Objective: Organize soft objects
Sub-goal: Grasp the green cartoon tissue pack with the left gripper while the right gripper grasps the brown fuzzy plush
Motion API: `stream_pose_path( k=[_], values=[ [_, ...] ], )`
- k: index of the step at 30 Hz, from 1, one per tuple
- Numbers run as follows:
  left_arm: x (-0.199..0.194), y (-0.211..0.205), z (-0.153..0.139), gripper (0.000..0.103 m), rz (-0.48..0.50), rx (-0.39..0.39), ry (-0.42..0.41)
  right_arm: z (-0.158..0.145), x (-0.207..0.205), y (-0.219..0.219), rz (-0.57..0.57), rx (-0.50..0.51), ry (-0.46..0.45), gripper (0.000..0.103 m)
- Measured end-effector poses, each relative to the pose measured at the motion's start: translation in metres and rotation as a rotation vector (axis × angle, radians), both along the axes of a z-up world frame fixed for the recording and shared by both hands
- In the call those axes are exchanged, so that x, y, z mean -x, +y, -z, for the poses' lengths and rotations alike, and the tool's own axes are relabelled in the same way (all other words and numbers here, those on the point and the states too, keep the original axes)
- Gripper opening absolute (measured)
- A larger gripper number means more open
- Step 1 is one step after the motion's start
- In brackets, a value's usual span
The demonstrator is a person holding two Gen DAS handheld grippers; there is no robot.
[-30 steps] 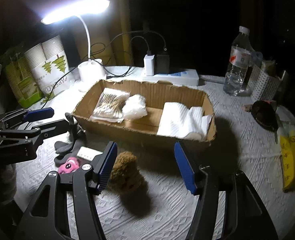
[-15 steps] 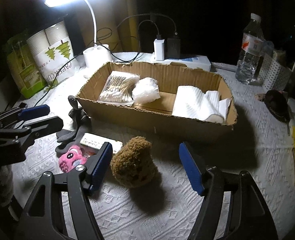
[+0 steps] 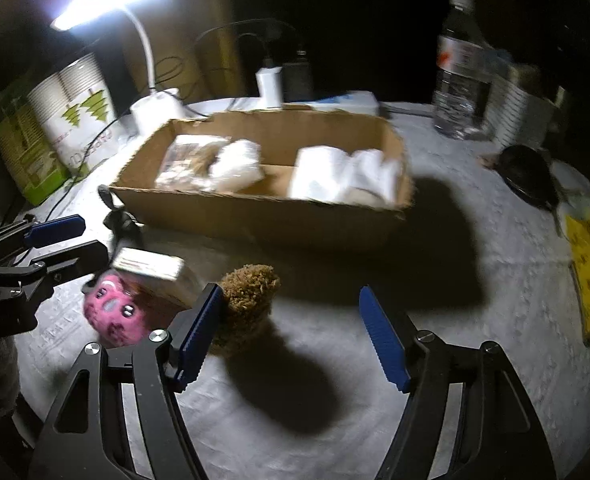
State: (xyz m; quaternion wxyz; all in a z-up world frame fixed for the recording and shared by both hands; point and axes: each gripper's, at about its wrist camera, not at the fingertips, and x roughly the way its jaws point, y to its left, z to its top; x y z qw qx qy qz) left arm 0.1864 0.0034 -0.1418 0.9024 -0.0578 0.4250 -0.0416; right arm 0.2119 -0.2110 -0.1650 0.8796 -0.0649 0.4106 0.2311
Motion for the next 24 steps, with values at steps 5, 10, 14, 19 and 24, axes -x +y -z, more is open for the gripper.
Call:
stream_pose_path(
  k=[5, 10, 14, 19, 24],
  values=[
    [-0.006, -0.014, 0.006, 0.068, 0.019, -0.015, 0.02, 0.007, -0.001, -0.032, 0.066, -0.011, 0.028, 0.073],
    [-0.015, -0.023, 0.015, 0.068, 0.017, -0.032, 0.045, 0.008, 0.005, -0.035, 0.03, -0.06, 0.039, 0.073],
    [-0.019, -0.028, 0.02, 0.068, 0.019, -0.042, 0.056, 0.016, 0.005, -0.023, -0.011, -0.065, 0.06, 0.073],
    [-0.026, -0.029, 0.024, 0.069, 0.006, -0.068, 0.058, 0.027, -0.001, -0.011, -0.039, -0.074, 0.093, 0.073],
    [-0.035, -0.028, 0.027, 0.069, -0.006, -0.084, 0.062, 0.036, -0.006, -0.004, -0.061, -0.082, 0.12, 0.073]
  ],
)
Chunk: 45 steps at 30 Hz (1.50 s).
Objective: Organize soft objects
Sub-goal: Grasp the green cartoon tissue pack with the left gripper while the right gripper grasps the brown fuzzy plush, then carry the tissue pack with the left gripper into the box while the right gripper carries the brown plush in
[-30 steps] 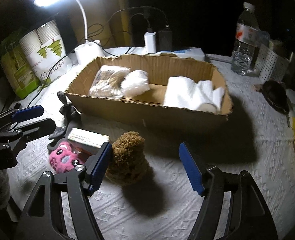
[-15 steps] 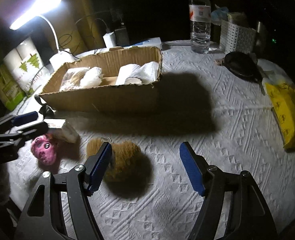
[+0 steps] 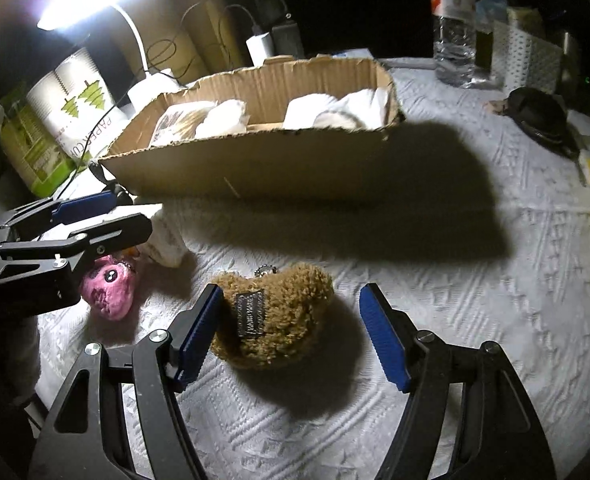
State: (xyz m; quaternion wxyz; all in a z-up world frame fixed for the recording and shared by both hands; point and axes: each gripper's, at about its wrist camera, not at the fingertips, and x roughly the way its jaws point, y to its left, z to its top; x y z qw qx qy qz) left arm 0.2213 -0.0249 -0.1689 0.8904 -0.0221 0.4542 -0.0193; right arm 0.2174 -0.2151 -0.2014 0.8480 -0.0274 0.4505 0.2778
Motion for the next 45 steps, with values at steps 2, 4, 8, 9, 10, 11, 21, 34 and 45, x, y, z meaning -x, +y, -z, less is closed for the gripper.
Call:
stream_pose_path(
  k=[2, 4, 8, 9, 10, 11, 21, 34, 45],
  values=[
    [-0.004, 0.002, 0.002, 0.069, -0.01, 0.0, 0.003, 0.001, 0.0, 0.003, -0.009, 0.0, -0.004, 0.073],
    [-0.009, 0.002, 0.004, 0.069, -0.018, -0.005, 0.008, 0.002, -0.001, 0.004, -0.017, 0.0, -0.009, 0.073],
    [-0.019, 0.005, 0.013, 0.069, -0.033, 0.01, 0.032, 0.004, -0.003, 0.004, -0.027, -0.006, -0.01, 0.071],
    [-0.021, 0.004, 0.015, 0.069, -0.035, 0.01, 0.037, 0.004, -0.004, 0.005, -0.03, -0.009, -0.008, 0.07],
    [-0.024, 0.003, 0.019, 0.069, -0.037, 0.005, 0.044, 0.005, -0.004, 0.006, -0.035, -0.012, -0.005, 0.068],
    [-0.026, 0.003, 0.021, 0.069, -0.039, 0.005, 0.048, 0.005, -0.004, 0.007, -0.042, -0.015, -0.003, 0.066],
    [-0.035, -0.003, 0.031, 0.077, -0.027, 0.005, 0.074, 0.006, 0.0, 0.013, -0.117, -0.069, 0.02, 0.042],
    [-0.02, -0.008, 0.021, 0.075, 0.039, 0.034, 0.039, -0.021, 0.006, -0.007, -0.065, -0.071, -0.062, 0.039],
    [0.006, 0.0, -0.02, 0.075, 0.046, 0.056, -0.056, -0.045, 0.016, -0.008, -0.063, -0.068, -0.122, 0.039]
  ],
)
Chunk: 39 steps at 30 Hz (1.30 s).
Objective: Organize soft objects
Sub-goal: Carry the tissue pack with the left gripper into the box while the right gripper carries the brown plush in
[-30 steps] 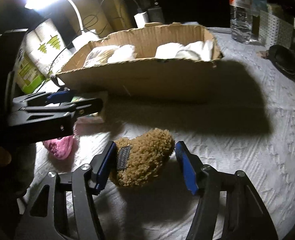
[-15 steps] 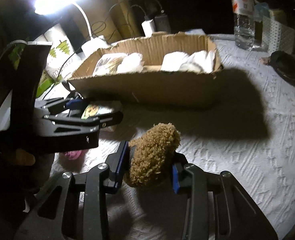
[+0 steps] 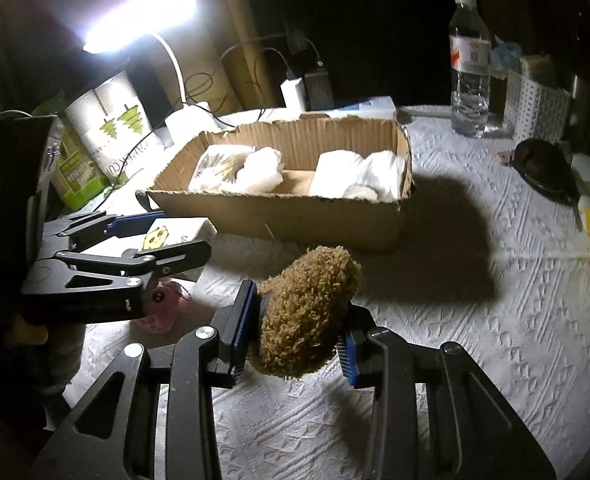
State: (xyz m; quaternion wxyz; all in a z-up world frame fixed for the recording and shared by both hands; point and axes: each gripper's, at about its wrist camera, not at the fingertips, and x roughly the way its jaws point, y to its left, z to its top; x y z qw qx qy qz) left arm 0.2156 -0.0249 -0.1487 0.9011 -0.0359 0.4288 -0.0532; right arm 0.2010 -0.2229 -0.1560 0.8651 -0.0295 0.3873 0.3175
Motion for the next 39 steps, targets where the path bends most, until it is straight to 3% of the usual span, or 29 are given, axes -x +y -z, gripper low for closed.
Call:
stream_pose_path(
  k=[20, 30, 39],
  values=[
    [-0.003, 0.023, -0.043, 0.075, -0.031, 0.017, -0.089, -0.045, -0.015, 0.015, -0.024, -0.017, -0.092, 0.039],
    [-0.031, 0.008, -0.046, 0.075, -0.009, 0.019, -0.092, -0.054, -0.041, 0.008, -0.017, -0.036, -0.104, 0.039],
    [-0.061, -0.01, -0.039, 0.075, 0.013, 0.01, -0.067, -0.044, -0.068, -0.006, 0.002, -0.072, -0.077, 0.039]
  ],
)
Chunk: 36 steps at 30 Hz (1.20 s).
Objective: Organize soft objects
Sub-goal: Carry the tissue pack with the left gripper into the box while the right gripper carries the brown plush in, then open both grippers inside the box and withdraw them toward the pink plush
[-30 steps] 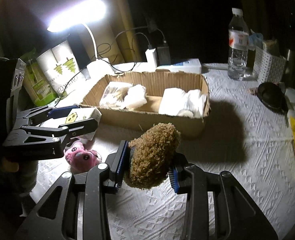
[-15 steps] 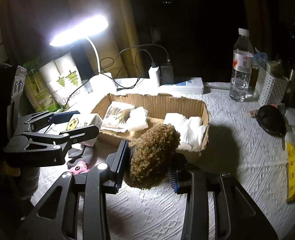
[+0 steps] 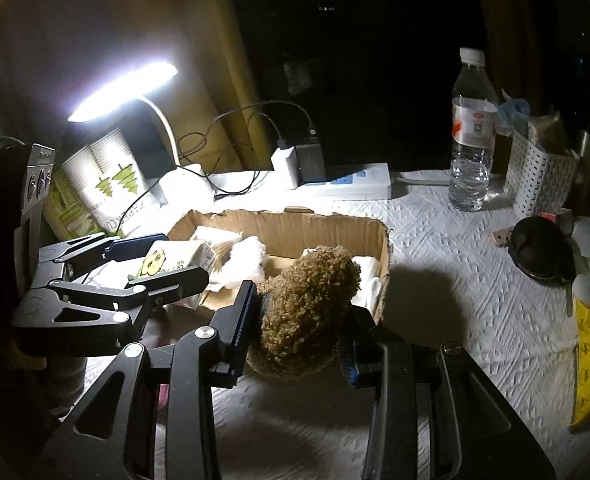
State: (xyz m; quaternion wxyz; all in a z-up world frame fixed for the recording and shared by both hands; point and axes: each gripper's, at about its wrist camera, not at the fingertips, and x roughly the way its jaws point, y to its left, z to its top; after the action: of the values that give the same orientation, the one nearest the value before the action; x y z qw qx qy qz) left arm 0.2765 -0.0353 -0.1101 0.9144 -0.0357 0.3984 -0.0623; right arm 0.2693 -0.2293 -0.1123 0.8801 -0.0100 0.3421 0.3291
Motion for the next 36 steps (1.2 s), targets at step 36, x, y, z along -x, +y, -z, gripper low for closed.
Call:
stream_pose_path(
  k=[36],
  values=[
    [-0.034, -0.003, 0.038, 0.08, 0.013, 0.03, 0.113, 0.029, -0.041, 0.003, 0.065, 0.057, 0.052, 0.052]
  ],
)
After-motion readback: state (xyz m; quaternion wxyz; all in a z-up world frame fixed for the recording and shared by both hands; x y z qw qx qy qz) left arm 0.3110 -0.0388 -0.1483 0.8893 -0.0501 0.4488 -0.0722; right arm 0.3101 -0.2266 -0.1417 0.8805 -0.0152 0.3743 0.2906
